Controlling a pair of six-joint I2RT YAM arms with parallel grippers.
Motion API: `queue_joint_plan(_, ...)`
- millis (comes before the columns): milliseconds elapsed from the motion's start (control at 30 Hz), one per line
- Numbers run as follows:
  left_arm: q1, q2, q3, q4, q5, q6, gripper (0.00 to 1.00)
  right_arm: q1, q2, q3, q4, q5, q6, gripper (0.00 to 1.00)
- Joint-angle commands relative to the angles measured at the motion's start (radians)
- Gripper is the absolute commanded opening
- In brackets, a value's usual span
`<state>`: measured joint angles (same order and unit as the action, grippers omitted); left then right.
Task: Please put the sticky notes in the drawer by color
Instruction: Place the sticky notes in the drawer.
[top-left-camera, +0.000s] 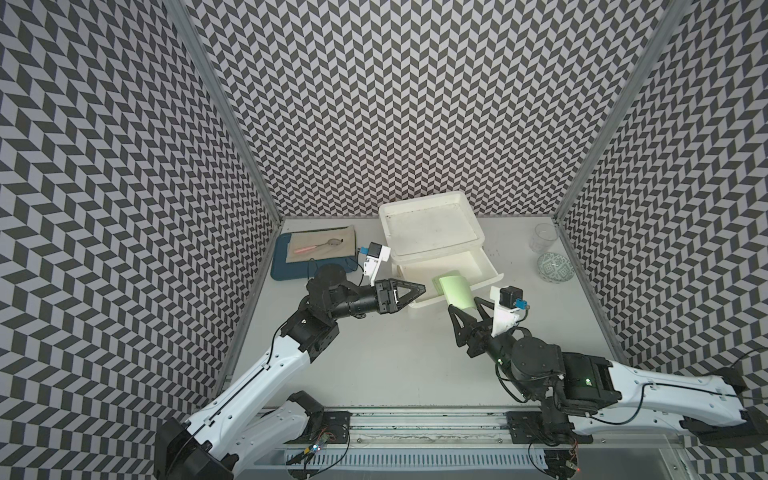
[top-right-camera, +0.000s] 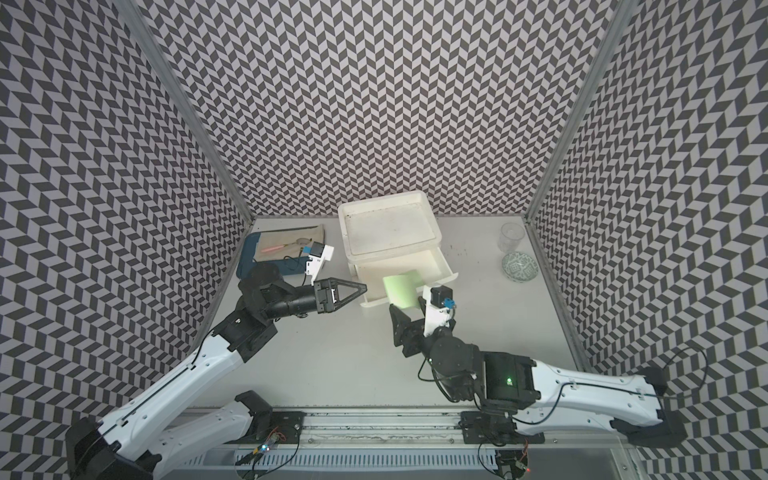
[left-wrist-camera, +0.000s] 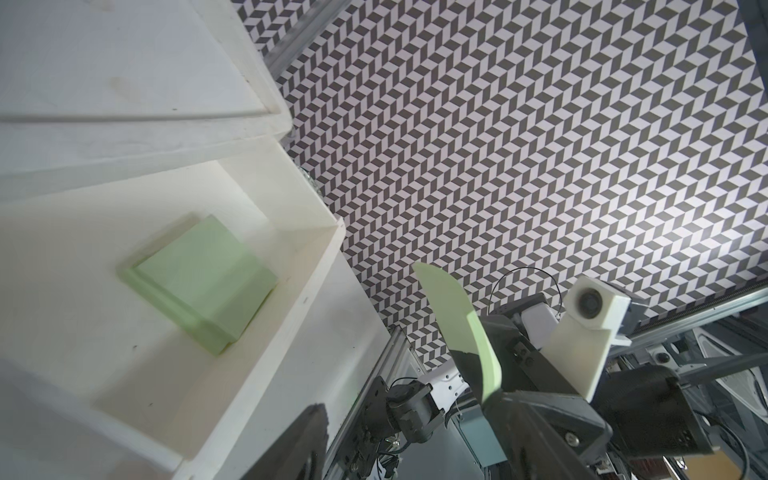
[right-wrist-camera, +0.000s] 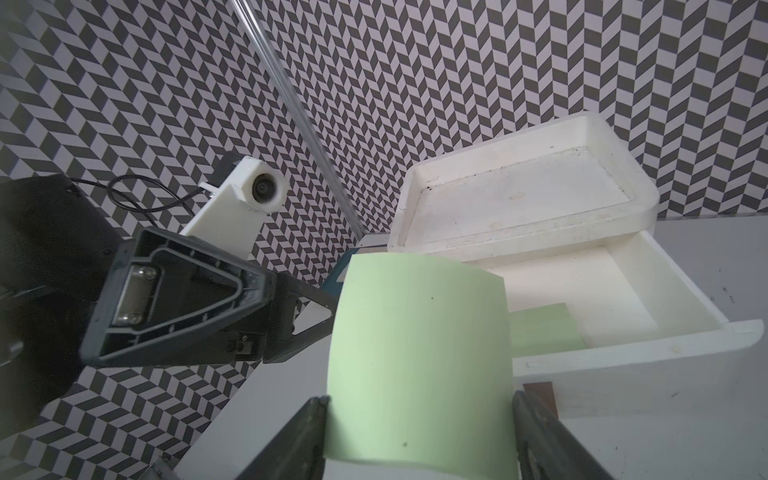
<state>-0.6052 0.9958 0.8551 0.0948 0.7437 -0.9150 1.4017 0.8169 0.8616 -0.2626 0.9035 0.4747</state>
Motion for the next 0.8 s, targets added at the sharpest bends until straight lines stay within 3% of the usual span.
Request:
queue_joint_plan(0,-0.044,0.046,0.074,0.051,-0.050,0.035,0.72,-0.035,-0.022,0.010,0.059,-0.028,-0.065,0.71)
queue_joint_plan(300,-0.085,0.198,0.164,0.092,-0.063,0.027,0.70,-0.096,0.002,0.034,0.083,-0.136,-0.119,0.72)
queue_joint_plan(433,-0.088,0.233,0.189,0.107,-0.061,0.025,0.64,-0.106,0.007,0.037,0.089,-0.144,-0.138,0.73)
queue_joint_plan(667,-0.089,0.283,0.225,0.112,-0.031,0.035,0.20,-0.162,0.028,0.050,0.086,-0.187,-0.149,0.75)
queue_joint_plan(767,-0.083,0.292,0.254,0.062,-0.033,0.068,0.09,-0.198,0.035,0.059,0.070,-0.202,-0.139,0.81)
